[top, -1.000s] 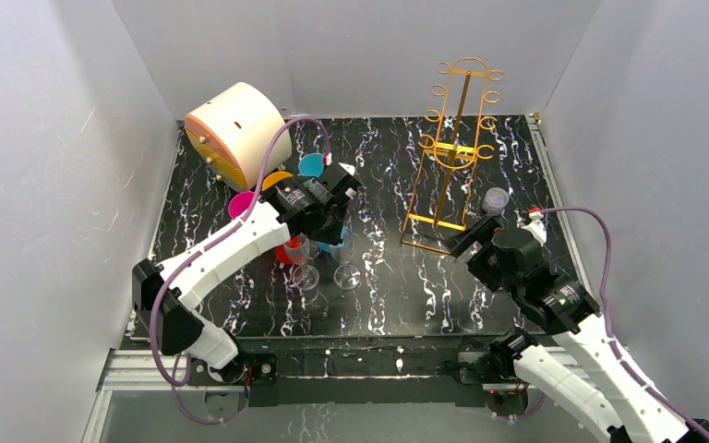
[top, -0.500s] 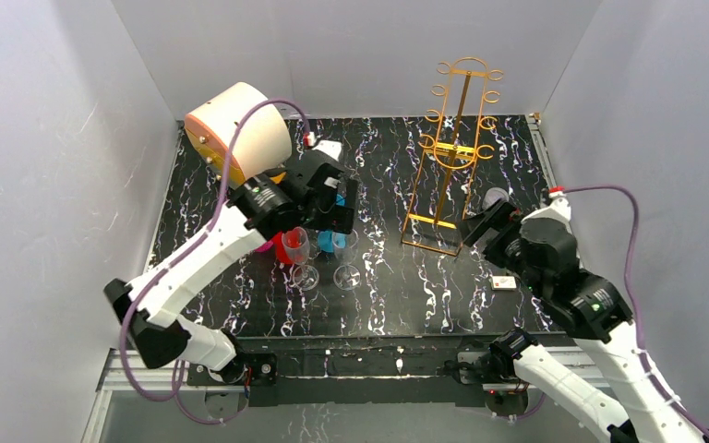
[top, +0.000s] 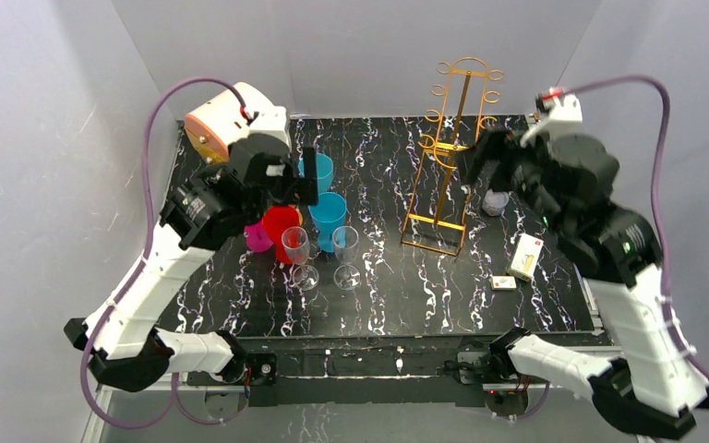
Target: Take the wine glass off the wine glass rack
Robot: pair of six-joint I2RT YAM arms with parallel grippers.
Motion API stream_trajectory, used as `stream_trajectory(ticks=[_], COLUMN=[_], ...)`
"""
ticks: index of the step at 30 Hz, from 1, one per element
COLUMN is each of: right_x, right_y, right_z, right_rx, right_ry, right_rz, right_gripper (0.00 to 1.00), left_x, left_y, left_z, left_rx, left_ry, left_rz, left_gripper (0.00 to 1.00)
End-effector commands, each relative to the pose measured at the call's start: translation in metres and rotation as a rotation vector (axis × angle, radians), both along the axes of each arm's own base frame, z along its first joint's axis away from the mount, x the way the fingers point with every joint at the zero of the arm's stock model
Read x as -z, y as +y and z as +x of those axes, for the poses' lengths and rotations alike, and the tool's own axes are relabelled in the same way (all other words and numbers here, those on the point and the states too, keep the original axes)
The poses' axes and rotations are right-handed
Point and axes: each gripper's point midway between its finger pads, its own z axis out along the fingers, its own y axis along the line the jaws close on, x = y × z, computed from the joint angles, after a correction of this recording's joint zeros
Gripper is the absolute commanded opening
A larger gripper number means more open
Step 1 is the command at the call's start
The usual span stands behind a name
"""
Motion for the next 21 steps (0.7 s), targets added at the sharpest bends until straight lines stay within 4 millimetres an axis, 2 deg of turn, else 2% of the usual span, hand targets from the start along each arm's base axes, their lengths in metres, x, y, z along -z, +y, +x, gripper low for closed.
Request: stream_trajectory(ticks=[1,4,6,8,10,11,14,15,18,21], right_x=[-0.025,-0.044,-0.052,-0.049,-0.041,-0.033,-0.015,-0.016,-0.025,-0.023], right_y=[-0.01,-0.008,-0.003,0.004,0.0,-0.007,-0.067,-0.079,-0.086,-0.078], right_z=[0.044,0.068,0.08,0.087,0.089,0.092,0.11,0.112,0.111,0.112], right_rx=[0.115,0.168,0.18,0.161,0.177,0.189,0.253,0.285,0.302,0.257], right_ry=[-0.028,-0.02,-0.009,0.018,0.053,0.075,0.157,0.157,0.152,0.173], right_rz=[-0.22,-0.283,-0.281,-0.265,-0.237,-0.23,-0.12,-0.091,-0.047,-0.023], right_gripper=[0.99,0.99,0.99,0.99,0.99,0.99,0.99,0.99,0.99,0.99], left_x=[-0.018,-0.026,-0.027,-0.029,-0.026,-0.024,-0.021,-0.021,-0.029,-0.034], left_y=[0.044,0.075,0.082,0.086,0.091,0.096,0.102,0.104,0.105,0.102], left_z=[0.027,0.043,0.047,0.044,0.036,0.032,0.021,0.018,0.015,0.018], left_rx=[-0.108,-0.19,-0.213,-0.247,-0.278,-0.297,-0.318,-0.323,-0.313,-0.295], left_ry=[-0.013,0.008,0.028,0.027,0.031,0.029,0.022,0.012,-0.013,-0.016], left_rz=[0.091,0.05,0.026,-0.002,-0.018,-0.014,-0.026,-0.035,-0.042,-0.042], left_gripper=[0.98,0.98,0.98,0.98,0.98,0.98,0.98,0.98,0.98,0.98])
